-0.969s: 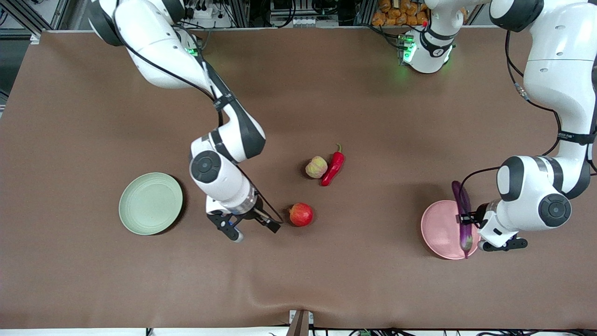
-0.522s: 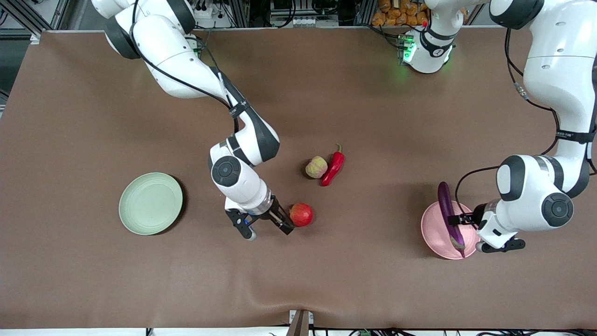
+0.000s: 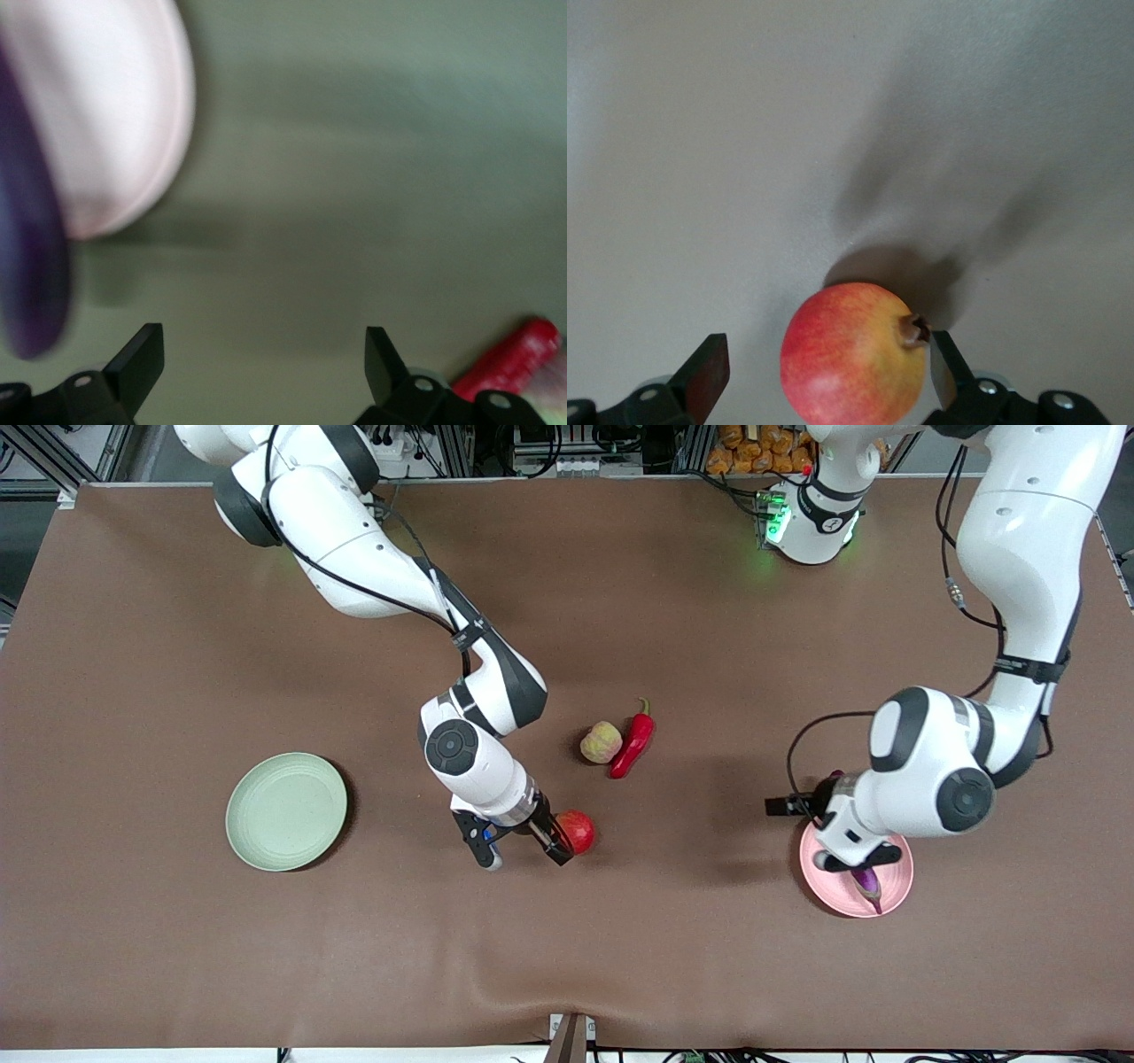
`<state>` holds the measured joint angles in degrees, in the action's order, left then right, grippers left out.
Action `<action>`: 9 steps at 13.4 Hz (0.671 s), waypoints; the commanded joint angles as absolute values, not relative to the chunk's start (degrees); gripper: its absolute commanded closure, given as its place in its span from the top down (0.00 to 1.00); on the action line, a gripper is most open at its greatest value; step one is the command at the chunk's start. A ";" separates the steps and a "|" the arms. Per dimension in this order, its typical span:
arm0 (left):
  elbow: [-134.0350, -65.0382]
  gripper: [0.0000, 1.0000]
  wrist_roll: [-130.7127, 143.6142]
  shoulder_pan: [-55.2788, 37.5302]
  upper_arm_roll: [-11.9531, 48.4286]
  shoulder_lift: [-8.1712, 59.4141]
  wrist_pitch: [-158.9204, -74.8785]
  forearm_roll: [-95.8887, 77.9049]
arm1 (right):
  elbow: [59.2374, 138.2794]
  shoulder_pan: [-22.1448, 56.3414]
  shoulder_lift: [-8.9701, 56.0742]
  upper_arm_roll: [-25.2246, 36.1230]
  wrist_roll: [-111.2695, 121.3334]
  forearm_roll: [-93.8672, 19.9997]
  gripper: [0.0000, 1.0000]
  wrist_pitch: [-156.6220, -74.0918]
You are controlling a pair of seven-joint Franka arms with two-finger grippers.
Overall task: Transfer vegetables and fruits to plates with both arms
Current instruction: 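Carry the apple to the green plate while the left gripper grasps the pepper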
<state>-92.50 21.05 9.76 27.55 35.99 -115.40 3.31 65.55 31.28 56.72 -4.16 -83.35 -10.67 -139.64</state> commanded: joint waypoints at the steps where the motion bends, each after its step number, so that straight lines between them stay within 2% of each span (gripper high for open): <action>1: -98.87 1.00 20.84 10.20 31.80 31.73 -117.77 3.69 | 63.11 32.43 59.23 -4.04 -84.99 -11.69 1.00 -140.97; 4: -100.54 1.00 21.96 3.72 33.05 31.73 -119.34 9.13 | 63.19 33.22 60.38 -4.04 -85.34 -11.69 1.00 -140.98; 8: -108.87 1.00 22.76 -0.08 33.75 31.55 -134.78 9.23 | 63.28 33.40 61.17 -4.04 -85.26 -11.69 1.00 -143.42; 9: -110.98 1.00 22.76 -0.87 33.75 31.64 -138.65 9.23 | 63.28 33.83 61.52 -3.96 -85.17 -11.60 0.47 -144.13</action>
